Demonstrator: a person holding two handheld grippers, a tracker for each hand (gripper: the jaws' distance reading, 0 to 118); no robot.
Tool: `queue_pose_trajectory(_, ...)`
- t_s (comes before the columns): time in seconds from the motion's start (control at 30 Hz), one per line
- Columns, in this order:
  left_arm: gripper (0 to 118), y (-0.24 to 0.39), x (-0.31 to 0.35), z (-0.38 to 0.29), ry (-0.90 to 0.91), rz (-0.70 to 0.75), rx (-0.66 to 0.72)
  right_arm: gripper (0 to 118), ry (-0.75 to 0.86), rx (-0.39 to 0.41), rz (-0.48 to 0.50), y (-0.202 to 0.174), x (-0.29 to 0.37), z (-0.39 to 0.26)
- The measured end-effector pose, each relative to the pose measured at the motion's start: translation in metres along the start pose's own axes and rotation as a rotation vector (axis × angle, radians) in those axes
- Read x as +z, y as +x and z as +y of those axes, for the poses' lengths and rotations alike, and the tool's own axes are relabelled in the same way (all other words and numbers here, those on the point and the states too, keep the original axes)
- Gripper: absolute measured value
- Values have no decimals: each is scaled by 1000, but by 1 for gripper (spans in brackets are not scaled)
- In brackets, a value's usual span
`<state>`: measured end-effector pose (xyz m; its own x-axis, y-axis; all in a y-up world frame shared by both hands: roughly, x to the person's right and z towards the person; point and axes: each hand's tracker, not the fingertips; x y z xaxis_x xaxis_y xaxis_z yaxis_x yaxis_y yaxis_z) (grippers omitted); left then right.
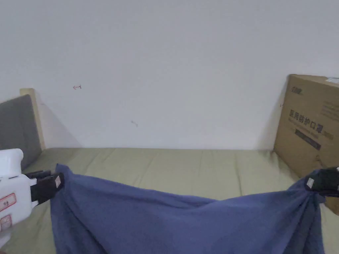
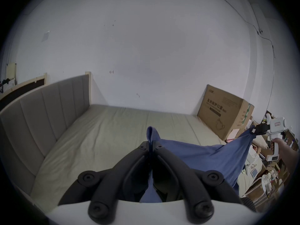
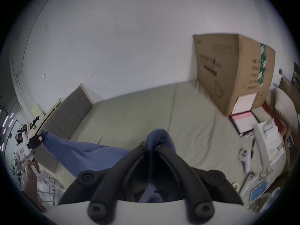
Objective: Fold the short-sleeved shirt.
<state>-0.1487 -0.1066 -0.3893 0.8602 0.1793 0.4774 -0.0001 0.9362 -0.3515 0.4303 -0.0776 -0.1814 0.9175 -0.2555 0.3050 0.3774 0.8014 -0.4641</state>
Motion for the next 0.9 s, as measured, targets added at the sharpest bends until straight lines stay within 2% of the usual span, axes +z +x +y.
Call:
queue_pose_trajectory(0.33, 2, 16, -21, 101, 108, -28, -4, 4, 142, 14, -23, -8, 25, 100)
queue_pose_trajectory(0.53, 2, 17, -73, 152, 131, 20, 38, 4, 206, 18, -49, -18, -6, 166)
queue_pose_trajectory(0.7, 2, 14, -112, 179, 199, 68, 85, 4, 284, -17, -35, -15, -37, 215)
queue_pose_trajectory(0.9, 2, 8, -140, 179, 285, 132, 129, 4, 328, 14, -35, -17, -78, 225)
